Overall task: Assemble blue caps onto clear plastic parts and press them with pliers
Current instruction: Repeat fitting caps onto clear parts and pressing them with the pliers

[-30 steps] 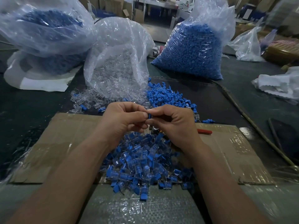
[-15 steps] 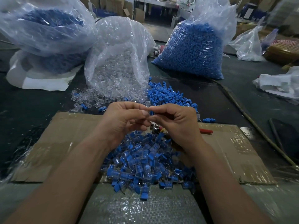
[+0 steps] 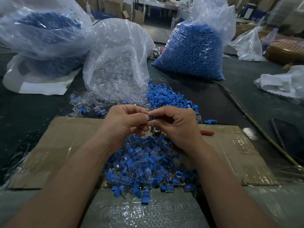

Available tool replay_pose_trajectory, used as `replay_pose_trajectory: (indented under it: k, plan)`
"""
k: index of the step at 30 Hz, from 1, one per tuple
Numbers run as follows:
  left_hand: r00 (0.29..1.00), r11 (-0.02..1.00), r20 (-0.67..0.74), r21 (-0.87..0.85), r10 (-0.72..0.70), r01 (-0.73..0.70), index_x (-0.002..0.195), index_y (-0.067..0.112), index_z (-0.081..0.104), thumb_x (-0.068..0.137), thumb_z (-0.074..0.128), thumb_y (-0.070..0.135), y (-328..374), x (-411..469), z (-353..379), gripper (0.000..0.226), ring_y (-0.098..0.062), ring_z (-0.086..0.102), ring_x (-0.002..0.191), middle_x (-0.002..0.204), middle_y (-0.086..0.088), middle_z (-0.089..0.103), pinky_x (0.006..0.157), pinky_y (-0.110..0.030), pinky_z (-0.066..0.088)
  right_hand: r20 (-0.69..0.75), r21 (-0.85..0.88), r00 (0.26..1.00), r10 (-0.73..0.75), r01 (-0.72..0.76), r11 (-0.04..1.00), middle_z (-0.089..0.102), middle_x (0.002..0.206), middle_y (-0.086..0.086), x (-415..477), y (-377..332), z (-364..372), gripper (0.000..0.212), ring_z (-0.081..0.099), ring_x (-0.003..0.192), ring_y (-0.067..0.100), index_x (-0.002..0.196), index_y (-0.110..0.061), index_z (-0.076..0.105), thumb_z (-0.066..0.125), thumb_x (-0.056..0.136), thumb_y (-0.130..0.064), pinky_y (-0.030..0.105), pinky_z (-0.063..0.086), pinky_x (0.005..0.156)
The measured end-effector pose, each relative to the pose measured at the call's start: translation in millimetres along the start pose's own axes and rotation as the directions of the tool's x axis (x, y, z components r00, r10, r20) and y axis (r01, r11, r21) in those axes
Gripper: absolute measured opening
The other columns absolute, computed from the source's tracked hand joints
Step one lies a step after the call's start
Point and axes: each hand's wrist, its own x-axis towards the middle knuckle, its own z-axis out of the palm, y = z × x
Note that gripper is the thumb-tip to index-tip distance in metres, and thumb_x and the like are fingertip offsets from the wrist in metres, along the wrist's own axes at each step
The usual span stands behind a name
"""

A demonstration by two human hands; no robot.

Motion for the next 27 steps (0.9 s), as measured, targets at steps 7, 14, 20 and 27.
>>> replay_pose_trajectory:
  k: [7,14,20,27]
  plan:
    - [0.999,0.999,-0.051,-0.048,0.014,-0.016,0.072,0.003,0.061,0.058,0.066,0.007,-0.6,3.0,-4.4,0.016,-0.011,0.059,0.047,0.054,-0.004,0.063,0.044,-0.017,0.049,0.057,-0.298,0.888,0.456,-0.421,0.857,0.060,0.079,-0.021,1.8,10.7,-46.1,0.019,0.058,0.075,-0.008,0.082,-0.037,0.060,0.074,0.069,-0.033,0.008,0.043,0.065]
    - [0.996,0.998,-0.086,-0.065,0.013,-0.019,0.073,0.003,0.060,0.057,0.066,0.007,-0.6,5.6,-6.1,0.017,-0.010,0.059,0.047,0.055,-0.002,0.064,0.044,-0.017,0.049,0.314,-0.586,0.555,0.771,-0.525,0.617,0.043,0.097,-0.020,-3.5,16.2,-62.7,0.065,0.044,0.099,0.007,0.118,-0.033,0.050,0.082,0.062,-0.034,0.026,0.036,0.082]
    - [0.996,0.997,-0.083,-0.077,0.014,-0.020,0.075,0.003,0.058,0.067,0.062,0.001,-1.6,5.8,-7.3,0.010,-0.010,0.061,0.048,0.054,-0.003,0.063,0.044,-0.017,0.049,0.249,-0.658,0.605,0.756,-0.468,0.590,0.045,0.086,-0.019,1.5,11.5,-53.0,0.055,0.046,0.079,0.004,0.115,-0.026,0.057,0.080,0.065,-0.031,0.021,0.038,0.061]
    - [0.992,0.997,-0.118,-0.068,0.037,-0.046,0.076,0.005,0.055,0.082,0.053,-0.006,-2.9,8.6,-7.8,0.013,-0.008,0.060,0.050,0.054,0.000,0.062,0.047,-0.016,0.049,0.104,-0.772,0.739,0.665,-0.362,0.523,0.059,0.081,0.000,4.2,11.7,-32.0,0.014,0.052,0.071,0.013,0.089,-0.019,0.064,0.061,0.076,-0.016,0.028,0.044,0.057]
